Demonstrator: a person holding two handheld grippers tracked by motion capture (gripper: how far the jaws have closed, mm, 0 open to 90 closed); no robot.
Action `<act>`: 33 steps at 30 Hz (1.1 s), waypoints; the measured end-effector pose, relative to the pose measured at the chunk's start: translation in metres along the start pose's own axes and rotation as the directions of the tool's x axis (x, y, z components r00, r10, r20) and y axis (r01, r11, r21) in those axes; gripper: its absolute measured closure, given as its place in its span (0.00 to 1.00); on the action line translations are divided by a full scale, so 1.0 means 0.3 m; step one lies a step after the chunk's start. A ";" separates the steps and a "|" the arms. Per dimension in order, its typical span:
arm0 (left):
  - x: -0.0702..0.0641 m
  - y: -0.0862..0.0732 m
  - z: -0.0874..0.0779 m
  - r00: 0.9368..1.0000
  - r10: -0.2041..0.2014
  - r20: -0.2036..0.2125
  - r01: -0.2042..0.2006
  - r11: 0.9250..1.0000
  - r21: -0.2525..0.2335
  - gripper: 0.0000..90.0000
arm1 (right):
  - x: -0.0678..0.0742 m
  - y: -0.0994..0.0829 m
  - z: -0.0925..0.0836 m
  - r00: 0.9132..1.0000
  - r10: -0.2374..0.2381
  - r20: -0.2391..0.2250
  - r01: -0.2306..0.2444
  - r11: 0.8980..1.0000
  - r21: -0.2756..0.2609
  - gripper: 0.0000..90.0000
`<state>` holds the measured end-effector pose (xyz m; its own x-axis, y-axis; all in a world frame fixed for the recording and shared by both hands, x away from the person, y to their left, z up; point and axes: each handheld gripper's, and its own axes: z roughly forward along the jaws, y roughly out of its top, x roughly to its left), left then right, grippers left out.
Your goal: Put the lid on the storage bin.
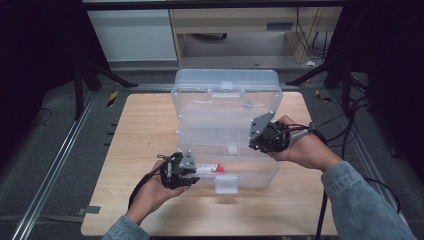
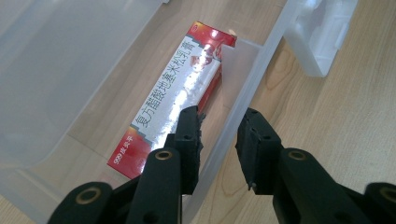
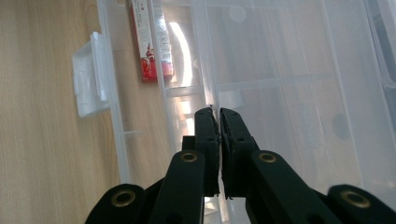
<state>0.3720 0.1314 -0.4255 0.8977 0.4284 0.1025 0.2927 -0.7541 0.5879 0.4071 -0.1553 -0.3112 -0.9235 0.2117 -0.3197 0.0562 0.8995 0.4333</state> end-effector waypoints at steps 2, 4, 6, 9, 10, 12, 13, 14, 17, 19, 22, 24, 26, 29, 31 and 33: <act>0.000 -0.002 -0.011 1.000 -0.021 -0.010 0.020 1.000 -0.021 0.75 | -0.002 0.000 -0.003 1.000 0.000 0.005 0.000 1.000 0.001 0.96; 0.001 -0.003 -0.026 0.999 -0.034 -0.004 0.034 0.999 -0.041 0.71 | -0.004 -0.001 -0.003 1.000 0.000 0.002 0.000 1.000 0.000 0.96; 0.000 -0.001 -0.057 0.999 -0.048 0.009 0.049 0.997 -0.066 0.64 | -0.006 -0.001 -0.003 1.000 0.002 0.000 -0.002 1.000 -0.002 0.96; -0.006 0.000 -0.102 0.997 -0.073 0.023 0.075 0.990 -0.118 0.61 | -0.006 -0.002 -0.003 1.000 0.001 -0.001 -0.001 1.000 -0.004 0.96; -0.008 0.000 -0.118 0.996 -0.080 0.032 0.083 0.988 -0.133 0.60 | -0.006 -0.002 -0.003 1.000 0.002 -0.001 -0.002 1.000 -0.006 0.96; -0.012 -0.002 -0.145 0.993 -0.100 0.055 0.108 0.980 -0.168 0.58 | -0.006 -0.003 -0.002 1.000 0.004 -0.002 -0.004 1.000 -0.009 0.96; -0.014 -0.003 -0.155 0.992 -0.109 0.060 0.118 0.977 -0.180 0.57 | -0.004 -0.003 -0.003 1.000 0.006 0.002 -0.006 1.000 -0.009 0.96; -0.017 -0.004 -0.172 0.991 -0.115 0.069 0.127 0.972 -0.196 0.57 | -0.004 -0.004 -0.003 1.000 0.007 0.004 -0.007 1.000 -0.010 0.96; -0.027 -0.007 -0.213 0.989 -0.120 0.089 0.138 0.963 -0.232 0.58 | -0.002 -0.009 -0.003 1.000 0.011 0.003 -0.011 1.000 -0.017 0.96; -0.030 -0.008 -0.246 0.987 -0.124 0.104 0.147 0.956 -0.254 0.58 | -0.003 -0.011 -0.004 1.000 0.012 0.005 -0.012 1.000 -0.018 0.96; -0.023 -0.004 -0.280 0.986 -0.133 0.100 0.156 0.951 -0.266 0.55 | -0.002 -0.011 -0.004 1.000 0.015 0.003 -0.015 1.000 -0.019 0.96; -0.013 0.002 -0.301 0.986 -0.136 0.099 0.159 0.949 -0.271 0.57 | 0.000 -0.012 -0.003 1.000 0.016 0.002 -0.016 1.000 -0.023 0.96; 0.000 0.009 -0.322 0.985 -0.143 0.092 0.163 0.945 -0.284 0.57 | 0.002 -0.013 -0.003 1.000 0.012 0.004 -0.012 1.000 -0.024 0.96; 0.029 0.016 -0.352 0.983 -0.168 0.076 0.184 0.935 -0.304 0.55 | 0.005 -0.017 -0.002 1.000 0.015 0.003 -0.015 0.999 -0.029 0.96; 0.051 0.020 -0.371 0.981 -0.186 0.058 0.195 0.927 -0.321 0.56 | 0.006 -0.017 -0.002 1.000 0.016 0.001 -0.016 0.999 -0.030 0.96; 0.073 0.023 -0.390 0.978 -0.204 0.029 0.202 0.920 -0.336 0.57 | 0.008 -0.017 -0.002 1.000 0.014 0.002 -0.014 1.000 -0.027 0.96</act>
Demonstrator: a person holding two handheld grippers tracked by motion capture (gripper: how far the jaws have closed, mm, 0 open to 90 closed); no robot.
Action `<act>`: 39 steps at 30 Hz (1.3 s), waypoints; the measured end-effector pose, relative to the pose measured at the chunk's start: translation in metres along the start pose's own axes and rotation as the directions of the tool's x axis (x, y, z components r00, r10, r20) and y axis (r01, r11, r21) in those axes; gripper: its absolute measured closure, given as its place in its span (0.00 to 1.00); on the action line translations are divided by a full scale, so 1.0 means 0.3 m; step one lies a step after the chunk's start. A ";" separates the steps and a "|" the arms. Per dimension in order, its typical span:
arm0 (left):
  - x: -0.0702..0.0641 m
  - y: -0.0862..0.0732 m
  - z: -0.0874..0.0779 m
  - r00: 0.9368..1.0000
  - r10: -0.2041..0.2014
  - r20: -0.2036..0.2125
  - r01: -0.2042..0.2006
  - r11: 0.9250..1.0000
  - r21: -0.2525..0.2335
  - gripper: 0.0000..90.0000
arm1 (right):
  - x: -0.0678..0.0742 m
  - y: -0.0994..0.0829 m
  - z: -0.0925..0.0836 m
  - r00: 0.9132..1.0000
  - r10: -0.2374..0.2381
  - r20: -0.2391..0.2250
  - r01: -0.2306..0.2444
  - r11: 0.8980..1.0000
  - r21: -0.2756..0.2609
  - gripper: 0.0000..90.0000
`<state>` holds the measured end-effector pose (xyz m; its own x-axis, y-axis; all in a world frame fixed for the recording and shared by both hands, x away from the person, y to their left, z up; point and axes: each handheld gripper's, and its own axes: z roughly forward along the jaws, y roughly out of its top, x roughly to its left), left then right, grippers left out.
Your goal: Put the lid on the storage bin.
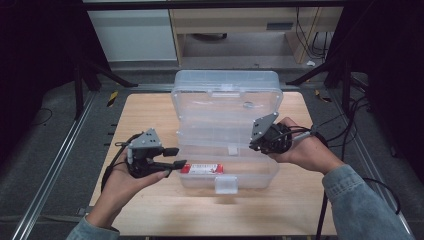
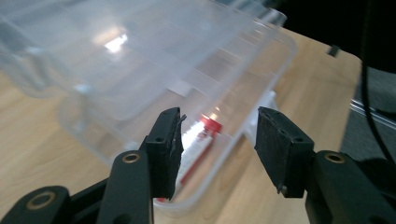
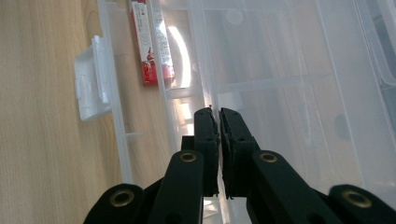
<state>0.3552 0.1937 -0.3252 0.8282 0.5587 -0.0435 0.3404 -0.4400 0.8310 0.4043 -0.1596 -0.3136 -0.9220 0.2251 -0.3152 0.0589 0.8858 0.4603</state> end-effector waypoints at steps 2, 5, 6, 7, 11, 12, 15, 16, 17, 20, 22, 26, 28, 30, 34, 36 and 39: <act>0.022 0.010 -0.012 1.000 -0.024 -0.017 0.024 0.999 -0.025 0.57 | 0.003 -0.001 0.000 1.000 0.004 -0.002 -0.004 1.000 0.000 0.96; 0.053 0.024 -0.018 0.998 -0.044 -0.049 0.042 0.998 -0.043 0.59 | 0.007 -0.003 0.002 1.000 0.004 -0.007 -0.004 1.000 -0.005 0.96; 0.069 0.030 -0.018 0.997 -0.056 -0.050 0.054 0.997 -0.048 0.60 | 0.008 -0.004 0.002 1.000 0.000 -0.006 0.000 1.000 -0.003 0.96; 0.077 0.033 -0.016 0.997 -0.067 -0.048 0.064 0.996 -0.054 0.61 | 0.009 -0.004 0.002 1.000 0.000 -0.010 0.000 1.000 -0.002 0.96; 0.122 0.053 0.004 0.994 -0.091 -0.060 0.088 0.995 -0.051 0.63 | 0.015 -0.005 0.005 1.000 0.001 -0.013 -0.001 1.000 -0.002 0.96; 0.131 0.057 0.010 0.993 -0.097 -0.065 0.094 0.994 -0.056 0.64 | 0.016 -0.006 0.006 1.000 0.001 -0.013 -0.001 1.000 -0.003 0.96; 0.158 0.073 0.029 0.991 -0.110 -0.074 0.105 0.992 -0.065 0.66 | 0.021 -0.009 0.007 1.000 0.001 -0.014 -0.001 1.000 -0.008 0.96; 0.163 0.077 0.034 0.990 -0.116 -0.075 0.111 0.992 -0.068 0.67 | 0.024 -0.011 0.007 1.000 0.003 -0.015 -0.003 1.000 -0.010 0.96; 0.172 0.083 0.039 0.989 -0.121 -0.083 0.115 0.991 -0.075 0.67 | 0.024 -0.013 0.007 1.000 0.002 -0.016 -0.002 1.000 -0.009 0.96; 0.188 0.096 0.053 0.986 -0.138 -0.096 0.130 0.988 -0.088 0.69 | 0.033 -0.018 0.010 1.000 0.003 -0.021 -0.003 1.000 -0.012 0.96; 0.199 0.103 0.061 0.985 -0.144 -0.094 0.136 0.987 -0.087 0.70 | 0.036 -0.021 0.013 1.000 -0.005 -0.022 0.005 1.000 -0.012 0.95; 0.207 0.108 0.071 0.983 -0.156 -0.101 0.145 0.984 -0.102 0.71 | 0.049 -0.026 0.018 1.000 -0.001 -0.027 0.001 1.000 -0.009 0.95; 0.208 0.106 0.076 0.982 -0.159 -0.096 0.150 0.984 -0.099 0.70 | 0.055 -0.030 0.021 0.999 0.003 -0.032 -0.003 1.000 -0.012 0.95; 0.202 0.102 0.080 0.983 -0.159 -0.089 0.150 0.984 -0.101 0.71 | 0.062 -0.035 0.025 0.999 0.002 -0.038 -0.003 1.000 -0.012 0.95; 0.189 0.088 0.083 0.983 -0.161 -0.089 0.151 0.983 -0.107 0.70 | 0.069 -0.043 0.027 0.999 0.016 -0.034 -0.017 1.000 -0.025 0.94; 0.185 0.081 0.084 0.983 -0.164 -0.084 0.155 0.982 -0.107 0.70 | 0.071 -0.046 0.028 0.999 0.023 -0.034 -0.024 0.999 -0.027 0.93; 0.182 0.076 0.085 0.983 -0.166 -0.082 0.157 0.982 -0.105 0.69 | 0.070 -0.046 0.028 0.999 0.035 -0.029 -0.036 0.998 -0.042 0.92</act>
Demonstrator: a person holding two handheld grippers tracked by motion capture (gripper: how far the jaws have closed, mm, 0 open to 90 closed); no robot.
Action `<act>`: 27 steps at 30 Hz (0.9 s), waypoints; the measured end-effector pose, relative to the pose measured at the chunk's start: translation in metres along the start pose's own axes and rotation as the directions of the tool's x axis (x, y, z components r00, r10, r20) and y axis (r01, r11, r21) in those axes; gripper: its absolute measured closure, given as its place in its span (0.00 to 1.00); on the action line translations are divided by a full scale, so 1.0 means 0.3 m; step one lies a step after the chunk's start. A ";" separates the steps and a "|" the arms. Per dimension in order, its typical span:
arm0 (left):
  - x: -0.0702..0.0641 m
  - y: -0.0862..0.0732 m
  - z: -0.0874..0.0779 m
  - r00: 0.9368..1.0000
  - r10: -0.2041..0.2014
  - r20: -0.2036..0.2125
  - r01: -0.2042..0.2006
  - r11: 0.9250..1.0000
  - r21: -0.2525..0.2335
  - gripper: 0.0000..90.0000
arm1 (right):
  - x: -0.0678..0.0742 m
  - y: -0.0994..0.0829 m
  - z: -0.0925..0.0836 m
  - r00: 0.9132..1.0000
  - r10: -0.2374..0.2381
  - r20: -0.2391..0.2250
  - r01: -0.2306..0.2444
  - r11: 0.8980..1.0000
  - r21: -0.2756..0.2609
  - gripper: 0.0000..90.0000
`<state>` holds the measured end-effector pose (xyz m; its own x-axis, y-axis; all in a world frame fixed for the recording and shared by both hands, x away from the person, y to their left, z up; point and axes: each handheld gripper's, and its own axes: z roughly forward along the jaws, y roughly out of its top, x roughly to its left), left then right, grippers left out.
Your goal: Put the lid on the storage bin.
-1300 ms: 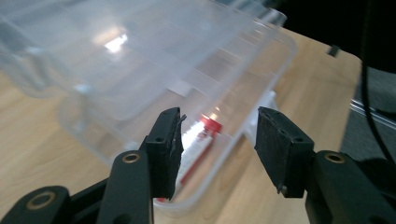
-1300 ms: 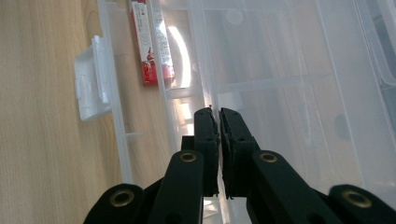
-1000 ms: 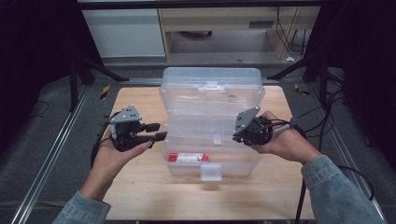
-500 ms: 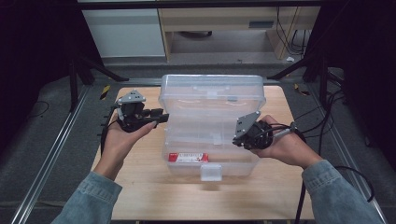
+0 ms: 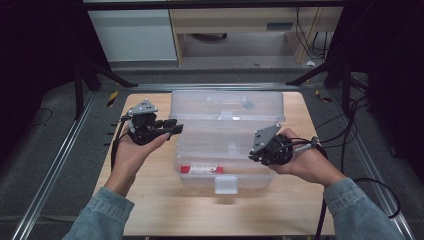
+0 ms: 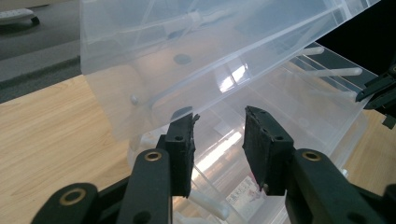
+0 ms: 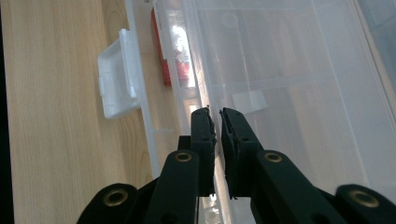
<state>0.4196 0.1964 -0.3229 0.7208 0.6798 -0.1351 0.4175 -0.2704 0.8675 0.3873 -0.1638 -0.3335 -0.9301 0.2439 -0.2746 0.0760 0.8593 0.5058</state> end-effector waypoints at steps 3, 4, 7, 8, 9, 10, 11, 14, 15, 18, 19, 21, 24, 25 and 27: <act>-0.002 -0.003 -0.001 1.000 0.002 -0.002 -0.002 1.000 0.003 0.68 | -0.006 -0.003 -0.010 0.999 0.044 0.002 -0.044 0.998 -0.044 0.83; -0.003 -0.005 -0.001 1.000 0.003 -0.002 -0.003 1.000 0.003 0.68 | -0.008 -0.004 -0.013 0.999 0.054 0.009 -0.053 0.997 -0.054 0.79; -0.007 -0.007 -0.002 1.000 0.005 -0.003 -0.005 1.000 0.003 0.67 | -0.017 -0.020 -0.029 0.991 0.131 0.036 -0.127 0.986 -0.106 0.69; -0.009 -0.007 -0.003 1.000 0.005 -0.001 -0.005 1.000 0.002 0.67 | -0.019 -0.028 -0.035 0.986 0.158 0.043 -0.152 0.980 -0.127 0.67; -0.011 -0.008 -0.004 1.000 0.009 -0.002 -0.009 1.000 0.005 0.67 | -0.020 -0.036 -0.042 0.981 0.189 0.048 -0.180 0.973 -0.147 0.65; -0.012 -0.009 -0.004 1.000 0.010 -0.002 -0.010 1.000 0.004 0.67 | -0.021 -0.044 -0.049 0.976 0.212 0.057 -0.201 0.966 -0.162 0.64; -0.014 -0.010 -0.004 1.000 0.010 -0.001 -0.010 1.000 0.002 0.67 | -0.021 -0.053 -0.058 0.970 0.231 0.069 -0.216 0.960 -0.177 0.64; -0.016 -0.011 -0.004 1.000 0.010 -0.001 -0.010 1.000 0.000 0.67 | -0.020 -0.079 -0.087 0.955 0.282 0.094 -0.258 0.942 -0.215 0.64; -0.017 -0.011 -0.004 1.000 0.009 -0.003 -0.009 1.000 0.000 0.67 | -0.019 -0.087 -0.097 0.950 0.296 0.095 -0.269 0.936 -0.225 0.63; -0.021 -0.014 -0.005 1.000 0.014 -0.005 -0.014 1.000 0.000 0.67 | -0.021 -0.111 -0.124 0.938 0.326 0.117 -0.291 0.925 -0.245 0.64; -0.022 -0.015 -0.006 1.000 0.014 -0.007 -0.014 1.000 -0.001 0.67 | -0.022 -0.119 -0.132 0.934 0.336 0.123 -0.298 0.921 -0.250 0.64; -0.024 -0.019 -0.006 1.000 0.015 -0.005 -0.015 1.000 0.000 0.67 | -0.026 -0.138 -0.148 0.925 0.354 0.139 -0.311 0.915 -0.258 0.66; -0.029 -0.027 -0.006 1.000 0.019 -0.004 -0.019 1.000 0.004 0.66 | -0.033 -0.159 -0.163 0.909 0.383 0.164 -0.333 0.905 -0.266 0.67; -0.030 -0.029 -0.006 1.000 0.017 -0.005 -0.017 1.000 0.003 0.66 | -0.037 -0.168 -0.170 0.901 0.396 0.178 -0.342 0.899 -0.273 0.68; -0.033 -0.037 -0.005 1.000 0.014 -0.001 -0.014 1.000 0.005 0.66 | -0.042 -0.179 -0.178 0.890 0.415 0.191 -0.357 0.892 -0.277 0.69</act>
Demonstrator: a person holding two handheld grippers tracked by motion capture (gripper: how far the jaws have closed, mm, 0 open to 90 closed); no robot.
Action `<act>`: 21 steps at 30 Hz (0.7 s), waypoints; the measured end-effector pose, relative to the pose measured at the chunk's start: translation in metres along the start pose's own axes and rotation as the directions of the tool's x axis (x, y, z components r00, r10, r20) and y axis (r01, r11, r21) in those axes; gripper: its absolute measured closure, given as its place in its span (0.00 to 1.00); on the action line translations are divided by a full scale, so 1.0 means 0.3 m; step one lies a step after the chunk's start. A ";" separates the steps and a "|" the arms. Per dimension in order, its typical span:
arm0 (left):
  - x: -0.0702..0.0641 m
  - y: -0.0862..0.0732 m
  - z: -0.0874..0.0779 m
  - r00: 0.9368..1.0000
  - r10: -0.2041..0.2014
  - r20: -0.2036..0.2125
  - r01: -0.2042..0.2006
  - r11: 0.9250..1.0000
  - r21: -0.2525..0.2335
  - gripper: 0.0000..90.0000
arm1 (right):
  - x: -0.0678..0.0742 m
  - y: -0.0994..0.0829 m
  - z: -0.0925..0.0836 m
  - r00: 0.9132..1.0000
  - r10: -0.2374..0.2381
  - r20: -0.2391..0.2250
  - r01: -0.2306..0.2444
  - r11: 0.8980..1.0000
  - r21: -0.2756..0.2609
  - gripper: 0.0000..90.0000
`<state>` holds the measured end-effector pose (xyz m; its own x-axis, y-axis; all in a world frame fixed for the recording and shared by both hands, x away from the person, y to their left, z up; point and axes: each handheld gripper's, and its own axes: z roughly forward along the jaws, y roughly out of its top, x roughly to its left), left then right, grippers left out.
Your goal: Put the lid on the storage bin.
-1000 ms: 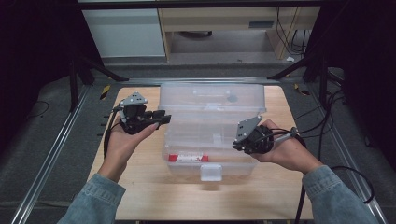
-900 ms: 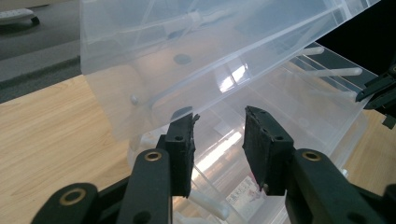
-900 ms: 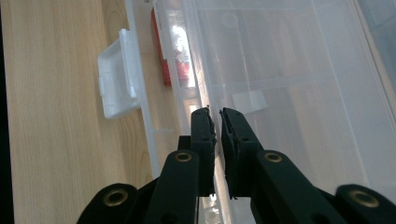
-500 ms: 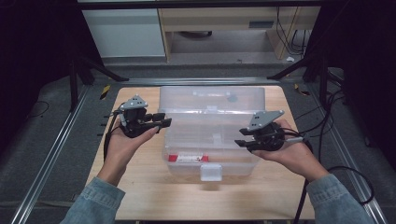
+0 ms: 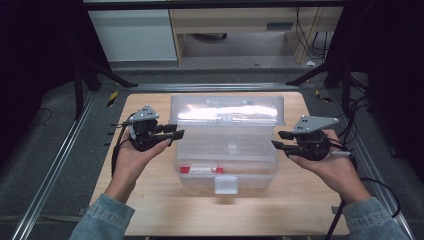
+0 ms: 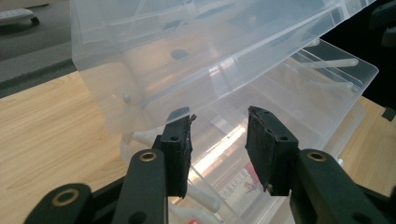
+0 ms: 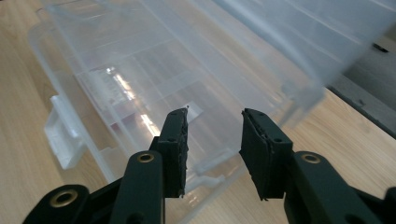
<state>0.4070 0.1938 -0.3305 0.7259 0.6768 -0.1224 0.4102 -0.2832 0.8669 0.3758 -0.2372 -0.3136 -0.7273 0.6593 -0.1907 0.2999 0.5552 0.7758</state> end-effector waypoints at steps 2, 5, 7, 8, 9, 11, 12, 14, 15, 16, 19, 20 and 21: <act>-0.001 -0.009 0.000 1.000 -0.001 0.002 0.001 1.000 0.003 0.66 | -0.011 -0.006 -0.007 1.000 0.018 0.021 -0.018 1.000 0.000 0.69; -0.003 -0.022 0.001 1.000 -0.006 0.003 0.006 1.000 0.005 0.66 | -0.021 -0.014 -0.010 0.998 0.042 0.045 -0.043 0.999 0.002 0.69; -0.004 -0.030 0.001 1.000 -0.006 0.002 0.006 1.000 0.005 0.66 | -0.026 -0.020 -0.010 0.997 0.056 0.061 -0.056 0.998 0.004 0.68; -0.003 -0.033 0.000 1.000 -0.005 0.003 0.005 1.000 0.009 0.66 | -0.027 -0.024 -0.009 0.995 0.062 0.075 -0.063 0.998 0.006 0.68; -0.003 -0.038 0.001 1.000 -0.007 0.006 0.007 1.000 0.013 0.66 | -0.028 -0.027 -0.009 0.994 0.064 0.086 -0.064 0.998 0.004 0.68; -0.003 -0.047 0.002 1.000 -0.008 0.006 0.007 1.000 0.017 0.66 | -0.028 -0.032 -0.009 0.993 0.083 0.084 -0.083 0.997 -0.008 0.67; -0.004 -0.052 0.004 1.000 -0.011 0.008 0.011 1.000 0.017 0.66 | -0.028 -0.034 -0.008 0.993 0.084 0.087 -0.083 0.996 -0.010 0.67; -0.005 -0.060 0.006 1.000 -0.012 0.011 0.012 1.000 0.024 0.66 | -0.026 -0.036 -0.006 0.993 0.087 0.085 -0.086 0.996 -0.014 0.67; -0.005 -0.065 0.006 1.000 -0.011 0.011 0.010 1.000 0.029 0.66 | -0.023 -0.036 -0.006 0.992 0.087 0.087 -0.086 0.996 -0.015 0.68; -0.005 -0.070 0.006 1.000 -0.009 0.012 0.009 0.999 0.031 0.66 | -0.021 -0.037 -0.006 0.993 0.085 0.087 -0.083 0.996 -0.019 0.69; -0.006 -0.086 0.009 1.000 -0.012 0.007 0.012 0.999 0.034 0.66 | -0.015 -0.039 -0.008 0.993 0.079 0.088 -0.077 0.997 -0.020 0.72; -0.006 -0.090 0.009 1.000 -0.014 0.005 0.014 0.999 0.032 0.65 | -0.012 -0.041 -0.008 0.993 0.072 0.090 -0.071 0.997 -0.016 0.72; -0.006 -0.094 0.008 1.000 -0.011 0.005 0.010 0.999 0.037 0.65 | -0.009 -0.044 -0.008 0.993 0.072 0.093 -0.071 0.997 -0.017 0.72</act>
<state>0.3954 0.1990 -0.3561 0.7242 0.6765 -0.1340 0.4380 -0.3011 0.8471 0.3723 -0.2476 -0.3218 -0.6433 0.7418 -0.1894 0.3403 0.4987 0.7972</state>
